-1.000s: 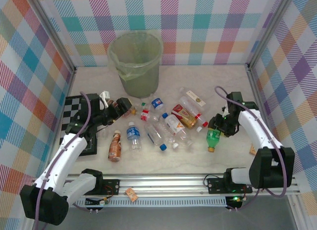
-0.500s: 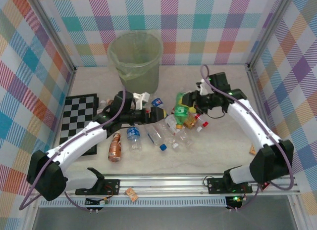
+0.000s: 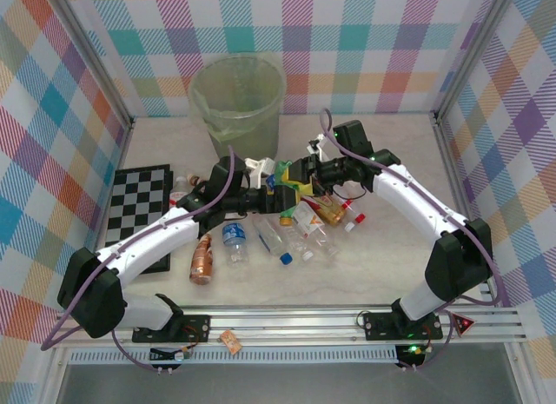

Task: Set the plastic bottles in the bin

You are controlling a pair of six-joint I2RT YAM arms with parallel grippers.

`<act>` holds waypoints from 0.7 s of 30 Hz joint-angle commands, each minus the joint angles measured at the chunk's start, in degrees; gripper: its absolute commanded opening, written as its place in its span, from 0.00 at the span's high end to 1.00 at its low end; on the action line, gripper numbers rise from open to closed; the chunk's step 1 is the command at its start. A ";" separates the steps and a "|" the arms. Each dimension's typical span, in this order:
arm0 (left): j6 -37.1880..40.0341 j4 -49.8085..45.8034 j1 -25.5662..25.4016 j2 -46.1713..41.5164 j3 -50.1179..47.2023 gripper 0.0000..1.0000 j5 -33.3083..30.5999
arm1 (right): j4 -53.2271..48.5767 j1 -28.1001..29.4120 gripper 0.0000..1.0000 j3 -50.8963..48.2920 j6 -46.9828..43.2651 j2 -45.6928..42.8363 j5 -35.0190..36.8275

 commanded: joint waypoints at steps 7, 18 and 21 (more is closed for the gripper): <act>2.34 -1.46 -0.51 0.27 3.50 0.44 -3.37 | -0.43 -0.09 0.31 4.36 -1.87 1.08 -1.29; 12.93 -19.16 7.70 1.69 19.68 0.52 -3.19 | -15.96 -11.31 0.08 7.08 -11.05 -6.41 15.65; 16.96 -25.86 12.25 5.62 29.67 0.54 -3.62 | -20.93 -11.56 0.07 5.29 -15.87 -8.92 25.37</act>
